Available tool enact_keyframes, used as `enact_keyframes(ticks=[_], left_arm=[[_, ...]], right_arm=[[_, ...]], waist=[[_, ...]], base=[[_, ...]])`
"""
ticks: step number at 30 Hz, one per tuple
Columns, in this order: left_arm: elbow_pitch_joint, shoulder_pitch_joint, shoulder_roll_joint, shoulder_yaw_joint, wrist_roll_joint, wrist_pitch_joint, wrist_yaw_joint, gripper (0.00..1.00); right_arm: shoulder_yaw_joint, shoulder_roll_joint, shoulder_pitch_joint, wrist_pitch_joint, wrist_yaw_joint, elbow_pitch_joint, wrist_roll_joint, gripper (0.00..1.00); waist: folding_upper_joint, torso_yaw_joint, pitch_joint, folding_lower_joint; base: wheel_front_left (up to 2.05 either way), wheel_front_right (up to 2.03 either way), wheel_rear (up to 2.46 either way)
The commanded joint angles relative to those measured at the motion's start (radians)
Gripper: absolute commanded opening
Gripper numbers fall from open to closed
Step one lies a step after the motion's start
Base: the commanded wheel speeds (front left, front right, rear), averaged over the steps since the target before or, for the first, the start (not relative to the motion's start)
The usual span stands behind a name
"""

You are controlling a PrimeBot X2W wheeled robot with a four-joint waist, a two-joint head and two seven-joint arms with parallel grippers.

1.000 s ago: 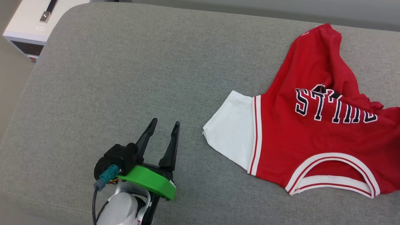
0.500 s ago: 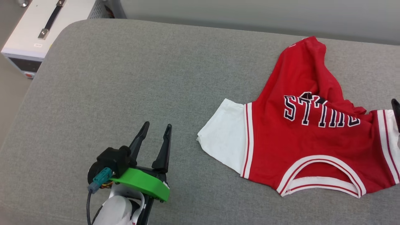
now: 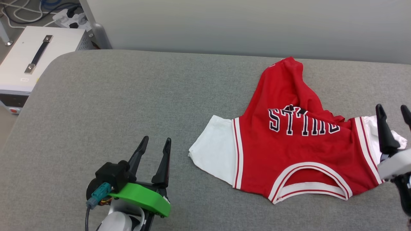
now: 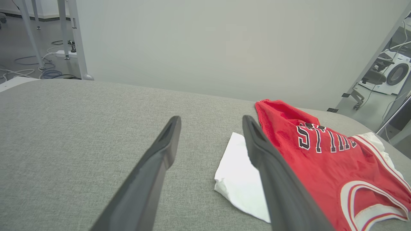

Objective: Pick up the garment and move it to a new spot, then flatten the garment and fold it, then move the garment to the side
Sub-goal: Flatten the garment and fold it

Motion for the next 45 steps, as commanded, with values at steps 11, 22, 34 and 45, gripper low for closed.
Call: enact_keyframes(ticks=[11, 22, 34, 45], left_arm=[[-0.021, 0.055, 0.004, -0.005, -0.022, -0.006, -0.003, 1.00], [-0.016, 0.020, 0.017, -0.030, -0.046, -0.006, -0.003, 1.00], [0.050, -0.183, 0.073, -0.118, -0.029, 0.492, 0.063, 1.00], [0.032, -0.268, 0.096, -0.146, -0.016, 0.831, 0.158, 1.00]], right_arm=[[-0.030, 0.178, 0.240, -0.112, -0.001, -0.169, -0.057, 1.00], [-0.041, 0.181, 0.248, -0.088, -0.001, -0.217, -0.092, 1.00], [-0.062, 0.179, 0.250, 0.002, -0.001, -0.322, -0.128, 1.00], [-0.051, 0.203, 0.222, 0.015, -0.001, -0.339, -0.144, 1.00]], waist=[[0.0000, -0.029, -0.010, 0.0000], [0.0000, -0.048, 0.022, 0.0000], [0.0000, -0.078, 0.106, 0.0000], [0.0000, -0.128, 0.172, 0.0000]], base=[[0.00, 0.00, 0.00], [0.00, 0.00, 0.00], [0.00, 0.00, 0.00], [0.00, 0.00, 0.00]])
